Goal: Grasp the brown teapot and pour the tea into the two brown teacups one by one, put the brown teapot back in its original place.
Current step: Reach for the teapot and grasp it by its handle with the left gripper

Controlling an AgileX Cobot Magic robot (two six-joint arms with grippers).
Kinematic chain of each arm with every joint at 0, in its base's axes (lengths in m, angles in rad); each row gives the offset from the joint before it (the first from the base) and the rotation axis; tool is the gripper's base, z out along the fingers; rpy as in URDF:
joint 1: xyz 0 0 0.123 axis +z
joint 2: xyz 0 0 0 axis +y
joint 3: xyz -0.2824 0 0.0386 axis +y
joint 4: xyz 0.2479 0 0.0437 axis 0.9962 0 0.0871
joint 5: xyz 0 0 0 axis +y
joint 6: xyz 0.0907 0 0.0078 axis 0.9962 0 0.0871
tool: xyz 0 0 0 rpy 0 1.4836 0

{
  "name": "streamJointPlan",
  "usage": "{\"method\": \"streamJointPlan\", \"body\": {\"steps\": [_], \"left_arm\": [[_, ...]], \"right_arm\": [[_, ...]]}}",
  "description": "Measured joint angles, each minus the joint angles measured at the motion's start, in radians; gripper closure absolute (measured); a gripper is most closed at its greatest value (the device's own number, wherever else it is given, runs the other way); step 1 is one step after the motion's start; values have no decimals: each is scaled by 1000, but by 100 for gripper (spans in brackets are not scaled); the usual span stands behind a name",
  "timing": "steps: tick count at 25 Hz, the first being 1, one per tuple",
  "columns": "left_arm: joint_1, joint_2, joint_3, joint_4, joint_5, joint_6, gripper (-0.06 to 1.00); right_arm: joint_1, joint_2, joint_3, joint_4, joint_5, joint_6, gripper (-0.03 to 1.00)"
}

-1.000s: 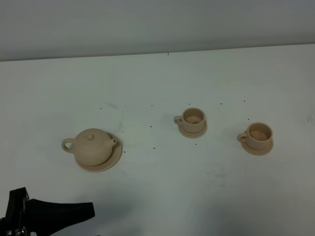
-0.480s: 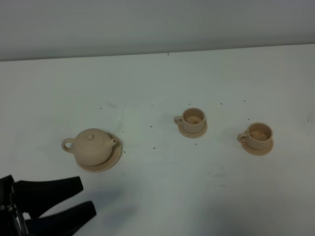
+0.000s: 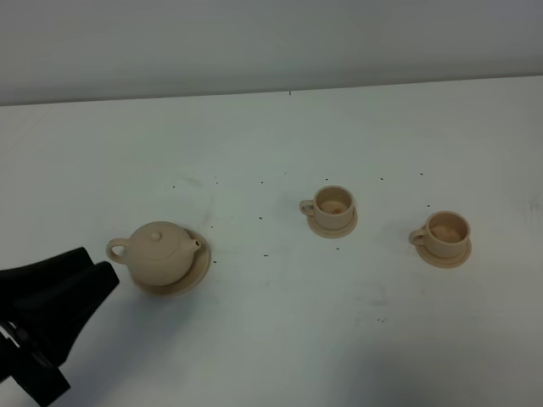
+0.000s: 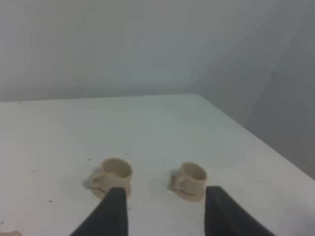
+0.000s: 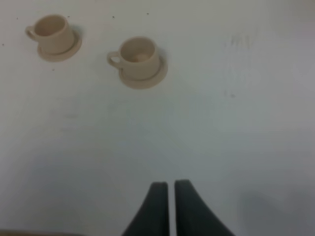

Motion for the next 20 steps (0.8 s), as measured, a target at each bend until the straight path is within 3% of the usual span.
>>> {"method": "streamJointPlan", "body": {"steps": [5,10,17,20], "left_arm": [[0,157,-215,251,101,-100,76],[0,373,-413,488,252,-210,79],[0,529,-607,614,334,-241,79],[-11,560,-702,738,440,-215,79]], "right_arm": [[0,0,0,0,0,0,93],[0,0,0,0,0,1,92],[0,0,0,1,0,1,91],[0,0,0,1,0,0,90]]}}
